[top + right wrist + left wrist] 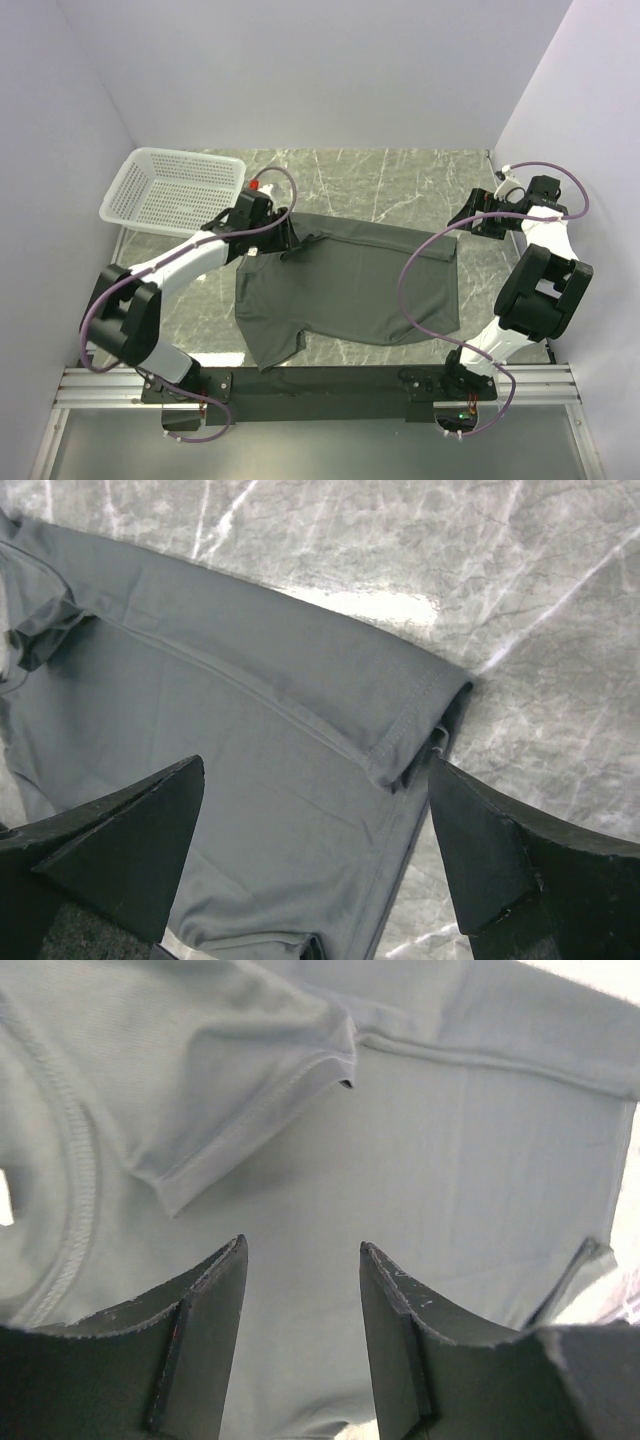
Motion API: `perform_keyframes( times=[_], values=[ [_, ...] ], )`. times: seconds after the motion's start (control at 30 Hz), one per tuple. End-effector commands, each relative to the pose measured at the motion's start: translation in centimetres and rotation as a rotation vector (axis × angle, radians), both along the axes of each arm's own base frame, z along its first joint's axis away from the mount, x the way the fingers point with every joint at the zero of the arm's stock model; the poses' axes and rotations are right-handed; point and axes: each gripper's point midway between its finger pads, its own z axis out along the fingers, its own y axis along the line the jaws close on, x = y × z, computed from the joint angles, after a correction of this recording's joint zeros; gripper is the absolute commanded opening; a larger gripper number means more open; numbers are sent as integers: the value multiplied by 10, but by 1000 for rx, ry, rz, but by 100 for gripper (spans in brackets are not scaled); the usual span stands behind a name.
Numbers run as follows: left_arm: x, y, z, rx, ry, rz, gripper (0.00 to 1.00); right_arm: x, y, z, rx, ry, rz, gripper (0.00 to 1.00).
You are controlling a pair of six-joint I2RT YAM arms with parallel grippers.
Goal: Fold and stack the t-shirts
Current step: Fold the tshirt
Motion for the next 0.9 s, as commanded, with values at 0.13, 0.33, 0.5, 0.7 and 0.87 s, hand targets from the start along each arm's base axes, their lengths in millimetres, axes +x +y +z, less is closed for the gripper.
perform_keyframes(
  times=[0.13, 0.33, 0.5, 0.7, 0.87],
  values=[
    [-11, 25, -26, 63, 2, 82, 54, -6, -11, -8, -86, 34, -15, 97],
    [-13, 38, -35, 115, -4, 120, 54, -17, -17, -27, -117, 121, -34, 87],
    [-11, 38, -39, 122, -12, 116, 55, -25, -16, -47, -104, 206, -35, 75],
    [-11, 36, -39, 122, -21, 90, 55, -21, -2, -63, -87, 254, -13, 64],
    [-9, 35, -38, 121, -38, 76, 57, -15, -1, -68, -68, 266, -26, 62]
  ],
)
